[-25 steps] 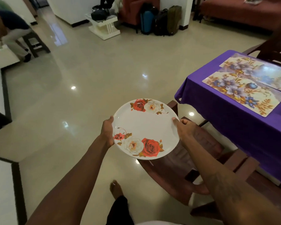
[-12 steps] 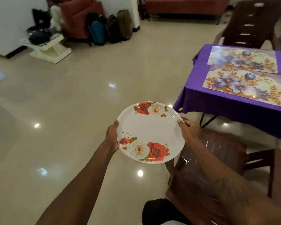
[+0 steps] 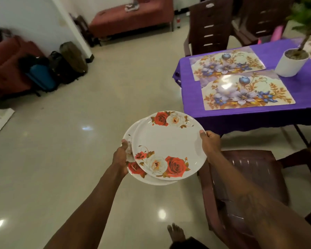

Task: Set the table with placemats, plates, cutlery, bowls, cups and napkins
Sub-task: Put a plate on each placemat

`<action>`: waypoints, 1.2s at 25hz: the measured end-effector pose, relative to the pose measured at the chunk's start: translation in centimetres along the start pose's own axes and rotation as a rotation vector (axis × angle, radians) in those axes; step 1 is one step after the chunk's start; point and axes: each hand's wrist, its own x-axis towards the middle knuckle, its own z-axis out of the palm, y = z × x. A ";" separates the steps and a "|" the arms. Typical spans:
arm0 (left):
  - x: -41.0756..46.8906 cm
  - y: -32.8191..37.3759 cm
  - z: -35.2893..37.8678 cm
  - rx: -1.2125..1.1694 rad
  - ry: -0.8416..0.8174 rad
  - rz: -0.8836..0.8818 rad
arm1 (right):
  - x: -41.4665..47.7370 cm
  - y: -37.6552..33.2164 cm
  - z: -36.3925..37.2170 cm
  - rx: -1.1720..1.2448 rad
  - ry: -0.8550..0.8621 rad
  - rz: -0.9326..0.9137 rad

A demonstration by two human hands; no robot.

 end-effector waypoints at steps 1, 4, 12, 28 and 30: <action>2.2 1.4 0.3 0.002 -0.013 -0.001 | 0.9 -1.0 0.5 0.023 0.052 0.015; 7.3 5.5 1.9 0.023 -0.068 0.011 | 3.6 -3.2 1.5 0.096 0.179 0.058; 23.6 16.8 6.4 0.104 -0.185 0.062 | 12.2 -5.9 2.1 0.338 0.770 0.236; 47.8 31.4 32.0 0.512 -0.585 -0.170 | 31.4 -8.9 1.6 0.671 1.321 0.550; 46.3 33.0 36.5 0.553 -0.662 -0.106 | 33.1 -8.6 0.5 0.665 1.363 0.543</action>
